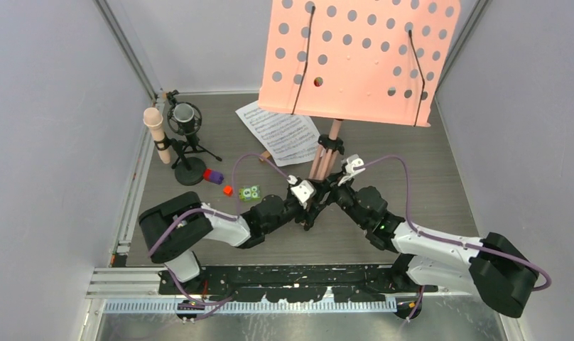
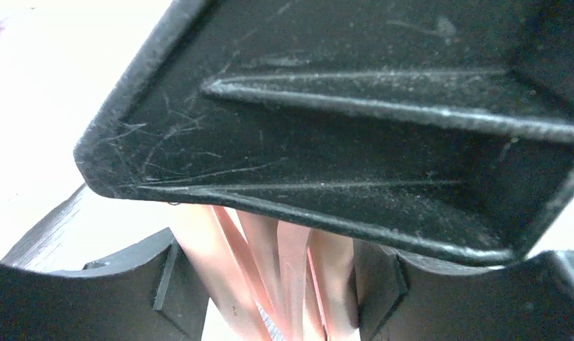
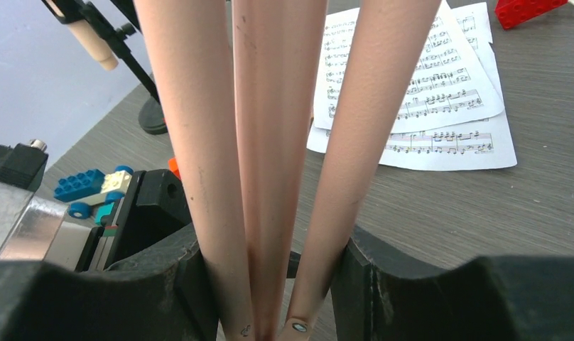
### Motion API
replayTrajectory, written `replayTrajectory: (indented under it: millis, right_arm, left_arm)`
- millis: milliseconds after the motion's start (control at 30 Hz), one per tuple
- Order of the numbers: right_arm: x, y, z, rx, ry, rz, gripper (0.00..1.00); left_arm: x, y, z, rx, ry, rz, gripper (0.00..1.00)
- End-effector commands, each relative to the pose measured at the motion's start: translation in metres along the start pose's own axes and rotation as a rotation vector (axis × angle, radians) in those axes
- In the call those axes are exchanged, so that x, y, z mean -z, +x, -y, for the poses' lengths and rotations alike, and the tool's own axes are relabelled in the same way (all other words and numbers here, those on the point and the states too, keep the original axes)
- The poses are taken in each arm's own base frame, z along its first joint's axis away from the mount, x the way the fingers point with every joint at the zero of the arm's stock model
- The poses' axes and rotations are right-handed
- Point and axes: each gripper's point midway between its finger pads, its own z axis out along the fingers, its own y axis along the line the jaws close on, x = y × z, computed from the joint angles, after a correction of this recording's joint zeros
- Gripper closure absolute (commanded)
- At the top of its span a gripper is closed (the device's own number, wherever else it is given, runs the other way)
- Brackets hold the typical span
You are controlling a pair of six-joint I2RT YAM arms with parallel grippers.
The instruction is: Pack up the instrument practice props
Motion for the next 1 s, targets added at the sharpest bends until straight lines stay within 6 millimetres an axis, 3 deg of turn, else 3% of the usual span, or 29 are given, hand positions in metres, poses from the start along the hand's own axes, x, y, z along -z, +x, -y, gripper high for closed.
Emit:
replayTrajectory:
  millis: [0, 67, 167, 300, 467, 733, 967]
  right_arm:
    - [0.016, -0.104, -0.012, -0.051, -0.003, 0.348, 0.99]
    - [0.020, -0.097, 0.009, -0.115, 0.109, 0.327, 0.99]
    - [0.027, -0.087, 0.023, -0.167, 0.193, 0.286, 0.99]
    - [0.040, -0.074, 0.047, -0.291, 0.319, 0.287, 0.99]
    - [0.047, -0.060, 0.069, -0.400, 0.437, 0.309, 0.99]
    - [0.050, -0.047, 0.096, -0.391, 0.635, 0.288, 0.99]
    - [0.046, -0.035, 0.113, -0.336, 0.757, 0.228, 1.00]
  left_arm:
    - [0.003, -0.027, 0.013, -0.064, 0.074, -0.020, 1.00]
    - [0.008, -0.025, 0.032, -0.070, 0.188, -0.061, 1.00]
    - [0.019, -0.021, 0.049, -0.066, 0.287, -0.111, 1.00]
    - [0.026, -0.010, 0.048, -0.052, 0.287, -0.212, 1.00]
    - [0.017, -0.005, 0.053, -0.069, 0.317, -0.299, 1.00]
    - [0.000, 0.008, 0.061, -0.032, 0.374, -0.344, 1.00]
    - [-0.003, 0.012, 0.056, 0.082, 0.374, -0.372, 1.00]
